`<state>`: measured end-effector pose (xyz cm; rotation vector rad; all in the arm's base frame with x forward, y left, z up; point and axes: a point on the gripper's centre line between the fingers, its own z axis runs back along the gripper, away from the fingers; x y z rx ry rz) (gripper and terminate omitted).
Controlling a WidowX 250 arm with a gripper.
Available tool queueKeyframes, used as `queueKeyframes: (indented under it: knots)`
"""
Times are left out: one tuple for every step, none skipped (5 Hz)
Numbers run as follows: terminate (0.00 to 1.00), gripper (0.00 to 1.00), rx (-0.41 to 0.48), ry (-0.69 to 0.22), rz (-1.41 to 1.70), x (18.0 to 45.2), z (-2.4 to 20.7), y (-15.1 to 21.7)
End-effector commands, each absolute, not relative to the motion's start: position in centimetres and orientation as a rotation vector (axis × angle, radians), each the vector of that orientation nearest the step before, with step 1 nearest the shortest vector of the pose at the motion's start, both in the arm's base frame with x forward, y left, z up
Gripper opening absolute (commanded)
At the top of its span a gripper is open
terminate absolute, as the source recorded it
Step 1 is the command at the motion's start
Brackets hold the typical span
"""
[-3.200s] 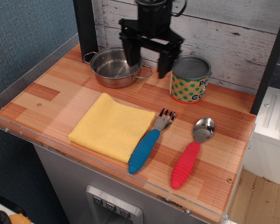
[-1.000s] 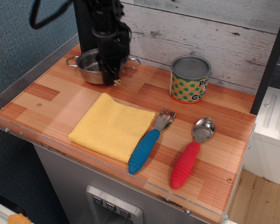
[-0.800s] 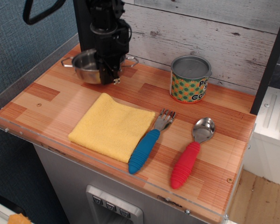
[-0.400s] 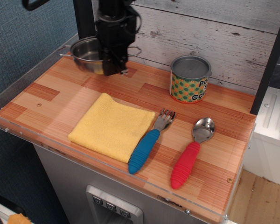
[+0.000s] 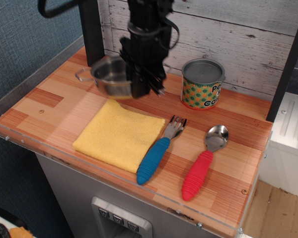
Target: Put the pan on top of the yellow cloth.
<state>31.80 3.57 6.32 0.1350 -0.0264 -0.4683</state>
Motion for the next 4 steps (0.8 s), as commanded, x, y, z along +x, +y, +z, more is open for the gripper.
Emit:
queueKeyframes:
  knots:
    - [0.00,0.00,0.200,-0.055,-0.507,30.3,6.3,1.0]
    - [0.00,0.00,0.214,-0.030,-0.538,29.2,5.3,0.4]
    - [0.00,0.00,0.206,-0.013,-0.538,27.9,4.2,0.9]
    - [0.00,0.00,0.183,-0.041,-0.531,27.0,4.2,1.6]
